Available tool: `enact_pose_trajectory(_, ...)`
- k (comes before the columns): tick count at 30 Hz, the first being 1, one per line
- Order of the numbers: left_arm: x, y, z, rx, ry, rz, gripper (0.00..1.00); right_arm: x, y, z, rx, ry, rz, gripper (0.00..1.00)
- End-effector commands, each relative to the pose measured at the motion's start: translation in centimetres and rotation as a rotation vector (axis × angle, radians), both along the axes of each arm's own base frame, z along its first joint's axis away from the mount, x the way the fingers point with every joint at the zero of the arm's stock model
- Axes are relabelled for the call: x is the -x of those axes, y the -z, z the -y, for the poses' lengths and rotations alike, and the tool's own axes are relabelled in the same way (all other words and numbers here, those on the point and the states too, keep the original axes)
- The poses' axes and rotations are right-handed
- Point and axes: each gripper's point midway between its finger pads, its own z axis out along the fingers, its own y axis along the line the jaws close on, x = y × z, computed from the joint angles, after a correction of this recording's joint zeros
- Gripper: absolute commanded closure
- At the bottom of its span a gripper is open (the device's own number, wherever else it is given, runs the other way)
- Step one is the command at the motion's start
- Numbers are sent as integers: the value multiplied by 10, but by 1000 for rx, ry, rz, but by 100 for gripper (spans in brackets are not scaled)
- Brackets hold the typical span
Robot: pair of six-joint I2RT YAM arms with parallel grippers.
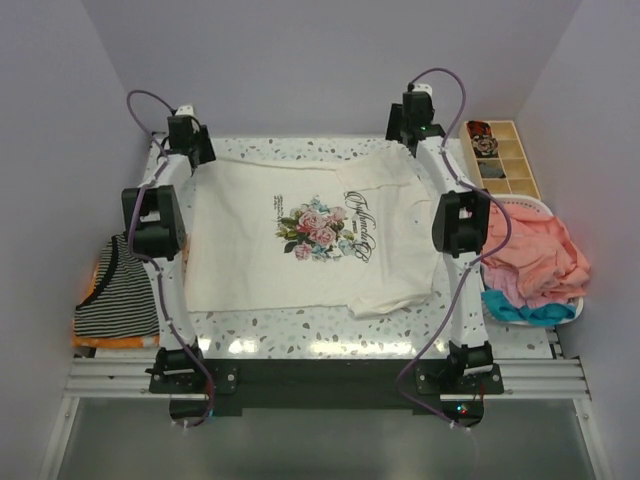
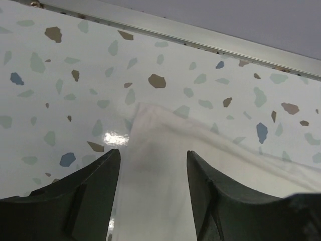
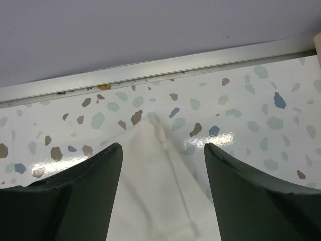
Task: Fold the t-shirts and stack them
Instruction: Flatten out the tshirt
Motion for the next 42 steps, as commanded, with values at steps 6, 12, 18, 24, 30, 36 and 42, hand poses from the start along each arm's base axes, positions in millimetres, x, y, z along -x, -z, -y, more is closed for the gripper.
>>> enact_pose_trajectory(6,18,-62,-3,46,3,152,38,36,-18,-9,-179,-92,-91,28)
enact_pose_trajectory(12,41,-49,39,223,134,131,34,78,13,-29,-316,-123,-204,30)
enact_pose_trajectory(18,49,-25,52,292,175,84,36,89,28,-24,-309,-106,-250,31)
enact_pose_trajectory(24,50,-19,54,300,180,79,37,88,41,-10,-258,-61,-270,33)
enact_pose_trajectory(30,47,-19,46,266,161,85,38,85,53,-1,-233,-38,-285,35)
enact_pose_trajectory(36,44,-16,43,251,150,82,38,85,72,6,-238,-22,-316,35)
enact_pose_trajectory(42,40,-16,44,265,152,88,37,82,83,3,-284,-38,-328,39)
